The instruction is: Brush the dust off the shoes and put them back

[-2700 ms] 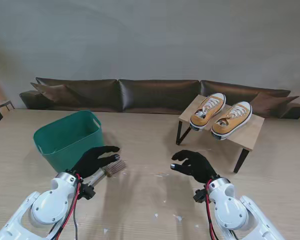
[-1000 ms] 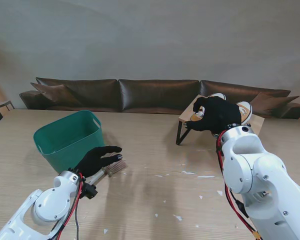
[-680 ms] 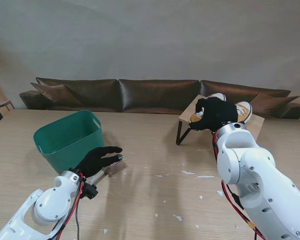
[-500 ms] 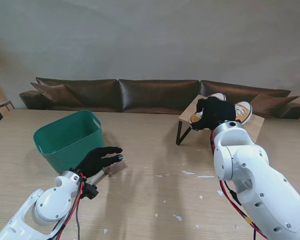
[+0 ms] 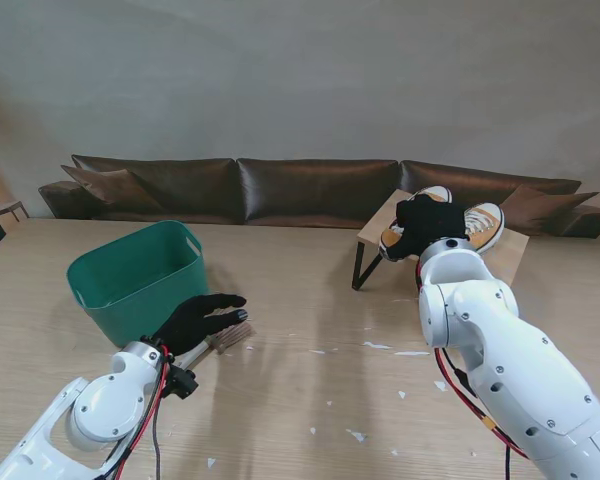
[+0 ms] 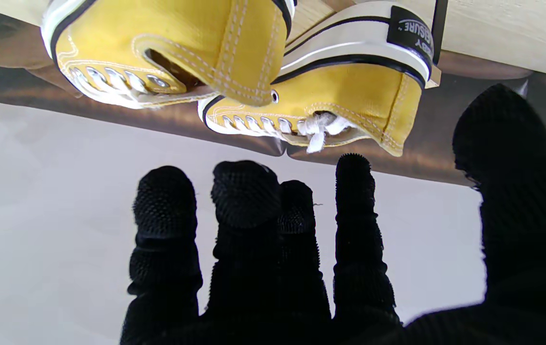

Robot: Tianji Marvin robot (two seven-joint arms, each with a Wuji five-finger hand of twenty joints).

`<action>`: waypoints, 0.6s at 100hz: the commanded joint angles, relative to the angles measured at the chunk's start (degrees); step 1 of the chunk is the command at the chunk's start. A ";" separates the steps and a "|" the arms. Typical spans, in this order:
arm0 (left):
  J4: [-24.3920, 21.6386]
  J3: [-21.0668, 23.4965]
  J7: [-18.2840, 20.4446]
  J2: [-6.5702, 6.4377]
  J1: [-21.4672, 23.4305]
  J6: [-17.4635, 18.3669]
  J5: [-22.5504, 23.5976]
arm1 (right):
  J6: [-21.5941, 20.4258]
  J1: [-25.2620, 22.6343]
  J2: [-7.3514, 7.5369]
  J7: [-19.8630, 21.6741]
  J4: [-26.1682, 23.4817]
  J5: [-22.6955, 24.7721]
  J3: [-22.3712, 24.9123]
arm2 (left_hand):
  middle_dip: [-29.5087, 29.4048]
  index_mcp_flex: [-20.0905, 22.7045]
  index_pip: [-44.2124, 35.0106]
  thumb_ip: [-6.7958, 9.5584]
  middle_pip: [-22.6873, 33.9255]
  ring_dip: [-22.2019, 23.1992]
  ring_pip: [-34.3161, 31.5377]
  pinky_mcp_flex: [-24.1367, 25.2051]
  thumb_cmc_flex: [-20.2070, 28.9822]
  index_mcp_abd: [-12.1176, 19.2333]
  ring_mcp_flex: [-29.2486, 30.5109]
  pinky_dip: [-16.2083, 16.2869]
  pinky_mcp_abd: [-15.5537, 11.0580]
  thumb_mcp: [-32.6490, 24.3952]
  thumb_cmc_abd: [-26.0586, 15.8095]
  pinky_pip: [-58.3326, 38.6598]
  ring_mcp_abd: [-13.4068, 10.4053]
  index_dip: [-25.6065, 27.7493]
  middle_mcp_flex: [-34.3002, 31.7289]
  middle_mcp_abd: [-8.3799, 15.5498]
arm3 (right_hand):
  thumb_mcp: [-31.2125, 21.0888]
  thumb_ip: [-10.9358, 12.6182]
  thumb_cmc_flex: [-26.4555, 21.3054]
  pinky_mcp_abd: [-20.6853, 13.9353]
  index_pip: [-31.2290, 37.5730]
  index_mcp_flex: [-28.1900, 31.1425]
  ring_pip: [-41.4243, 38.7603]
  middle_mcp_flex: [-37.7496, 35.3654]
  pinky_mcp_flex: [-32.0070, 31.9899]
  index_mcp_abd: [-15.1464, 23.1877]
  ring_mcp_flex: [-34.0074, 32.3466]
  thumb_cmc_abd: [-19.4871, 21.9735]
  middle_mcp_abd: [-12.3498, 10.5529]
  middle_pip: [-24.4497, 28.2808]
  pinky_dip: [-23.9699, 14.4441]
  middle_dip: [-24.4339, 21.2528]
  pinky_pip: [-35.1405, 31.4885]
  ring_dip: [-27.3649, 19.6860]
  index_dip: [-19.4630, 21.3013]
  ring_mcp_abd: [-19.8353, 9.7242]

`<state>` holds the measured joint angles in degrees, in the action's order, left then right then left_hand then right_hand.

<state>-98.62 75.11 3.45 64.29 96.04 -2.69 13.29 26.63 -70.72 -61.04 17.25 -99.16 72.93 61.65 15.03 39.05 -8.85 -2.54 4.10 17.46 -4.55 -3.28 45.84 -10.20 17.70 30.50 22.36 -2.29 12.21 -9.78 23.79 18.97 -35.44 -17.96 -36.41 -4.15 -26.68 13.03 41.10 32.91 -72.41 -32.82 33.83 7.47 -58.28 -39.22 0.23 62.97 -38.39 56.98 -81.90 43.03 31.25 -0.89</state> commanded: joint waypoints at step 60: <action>0.29 -0.31 1.11 0.26 -0.24 -0.51 -0.31 | 0.25 4.61 0.08 -1.56 8.01 2.19 -5.77 | 0.02 0.55 0.17 1.52 -0.23 -0.66 0.89 1.27 1.75 -0.26 -1.57 -0.09 -2.02 0.69 -1.23 1.05 -0.91 -0.14 0.16 -0.36 | -0.08 1.16 0.98 -1.50 3.02 6.07 -1.33 2.40 2.44 0.30 0.39 -1.02 -0.05 1.66 -0.56 1.04 -2.97 0.68 0.48 -1.61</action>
<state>-98.38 74.82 3.51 64.30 95.75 -3.03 13.17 27.27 -66.31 -60.95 15.68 -92.06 75.24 56.40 15.03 39.05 -8.85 -2.54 4.10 17.46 -4.55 -3.26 45.84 -10.74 17.70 30.50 22.34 -2.29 12.21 -9.78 23.79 18.97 -35.44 -18.42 -36.38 -4.14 -24.63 12.35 42.50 37.41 -72.45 -32.13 33.83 7.51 -57.71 -39.20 0.23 63.06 -38.39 57.00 -82.05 43.06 31.25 -1.54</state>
